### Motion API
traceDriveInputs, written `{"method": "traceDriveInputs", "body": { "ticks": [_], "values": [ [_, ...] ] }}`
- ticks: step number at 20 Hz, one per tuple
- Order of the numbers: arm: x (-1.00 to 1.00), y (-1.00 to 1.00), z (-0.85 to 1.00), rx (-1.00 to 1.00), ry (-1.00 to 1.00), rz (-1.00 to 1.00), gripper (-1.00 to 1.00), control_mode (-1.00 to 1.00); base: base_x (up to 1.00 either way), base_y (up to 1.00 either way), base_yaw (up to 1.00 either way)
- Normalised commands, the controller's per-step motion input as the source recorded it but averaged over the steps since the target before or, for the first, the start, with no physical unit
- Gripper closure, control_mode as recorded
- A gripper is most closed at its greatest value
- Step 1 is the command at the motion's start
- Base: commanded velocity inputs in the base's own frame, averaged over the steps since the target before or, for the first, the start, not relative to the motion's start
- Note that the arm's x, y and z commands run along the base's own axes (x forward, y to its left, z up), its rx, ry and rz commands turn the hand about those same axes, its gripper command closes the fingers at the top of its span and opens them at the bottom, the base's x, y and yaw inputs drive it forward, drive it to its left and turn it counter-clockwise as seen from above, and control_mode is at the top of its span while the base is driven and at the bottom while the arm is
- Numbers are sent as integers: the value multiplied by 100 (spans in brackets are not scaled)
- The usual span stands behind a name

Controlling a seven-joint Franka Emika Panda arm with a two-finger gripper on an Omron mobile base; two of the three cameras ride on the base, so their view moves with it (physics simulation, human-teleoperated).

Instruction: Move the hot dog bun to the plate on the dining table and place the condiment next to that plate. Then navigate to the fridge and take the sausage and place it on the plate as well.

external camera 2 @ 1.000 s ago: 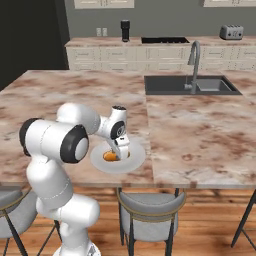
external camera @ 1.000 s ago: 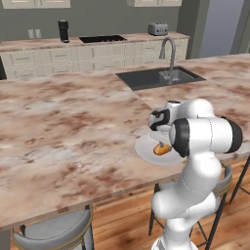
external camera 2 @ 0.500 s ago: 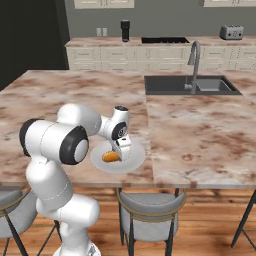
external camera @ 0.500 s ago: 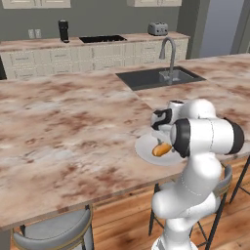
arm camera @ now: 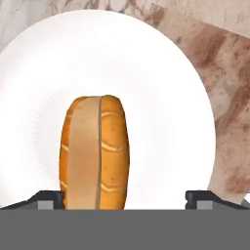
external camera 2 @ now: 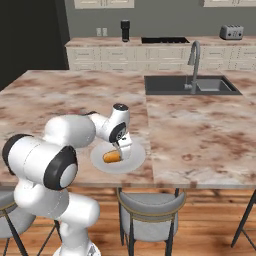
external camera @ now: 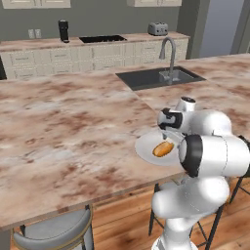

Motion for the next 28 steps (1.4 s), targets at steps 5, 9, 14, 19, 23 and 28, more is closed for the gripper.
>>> {"method": "traceDriveInputs", "body": {
  "ticks": [5, 9, 14, 19, 23, 28],
  "values": [
    [-57, 0, 71, 0, -19, 3, -100, -100, 0, 0, 0],
    [-97, 13, 79, -3, -18, 4, -100, -100, 0, 0, 0],
    [-100, 29, 89, -7, -15, 9, -100, -100, 0, 0, 0],
    [-100, 27, 93, -9, -12, 10, -100, -100, 0, 0, 0],
    [-100, 16, 86, -13, -14, 12, -100, -100, 0, 0, 0],
    [-100, 8, 61, -15, -24, 9, -100, -100, 0, 0, 0]
  ]
}}
